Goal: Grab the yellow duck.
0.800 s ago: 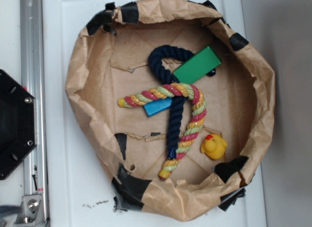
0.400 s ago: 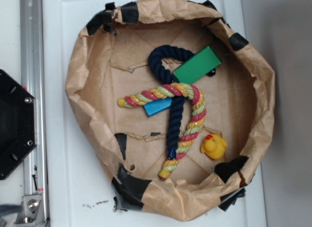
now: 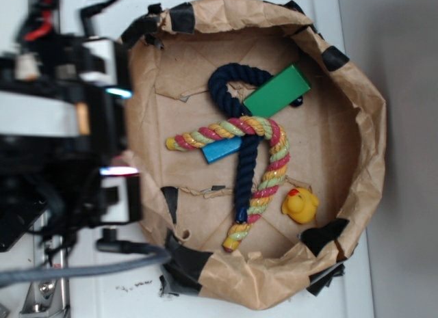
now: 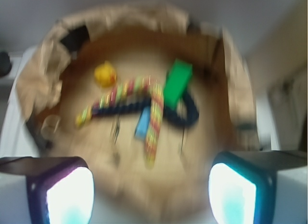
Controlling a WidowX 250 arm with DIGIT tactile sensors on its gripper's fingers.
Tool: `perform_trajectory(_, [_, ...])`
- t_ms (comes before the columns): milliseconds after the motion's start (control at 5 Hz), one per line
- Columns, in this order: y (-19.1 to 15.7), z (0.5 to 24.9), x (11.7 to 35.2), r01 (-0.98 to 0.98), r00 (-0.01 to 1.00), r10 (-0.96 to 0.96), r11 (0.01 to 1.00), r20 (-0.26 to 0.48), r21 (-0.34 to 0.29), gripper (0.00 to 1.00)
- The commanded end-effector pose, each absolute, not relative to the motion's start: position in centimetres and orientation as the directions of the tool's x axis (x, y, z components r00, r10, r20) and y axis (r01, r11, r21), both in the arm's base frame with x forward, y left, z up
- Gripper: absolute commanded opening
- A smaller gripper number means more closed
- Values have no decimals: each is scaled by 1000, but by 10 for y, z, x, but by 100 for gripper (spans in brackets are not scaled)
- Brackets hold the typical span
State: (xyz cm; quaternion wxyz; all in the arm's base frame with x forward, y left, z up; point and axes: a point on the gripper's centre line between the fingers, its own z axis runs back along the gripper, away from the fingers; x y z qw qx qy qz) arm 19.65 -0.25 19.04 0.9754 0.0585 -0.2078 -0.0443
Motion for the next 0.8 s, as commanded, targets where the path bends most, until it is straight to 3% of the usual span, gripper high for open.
perform_trajectory(0, [25,144,285,141,866,-180,983,466,117,100])
perform_trajectory(200, [17,117,309,154,880,-125,988,458,-26,100])
perform_trajectory(400, [-5,97,321,148,896,-97,985,434,-85,100])
perform_trajectory(600, [-18,87,331,136,905,-91,988,417,-79,100])
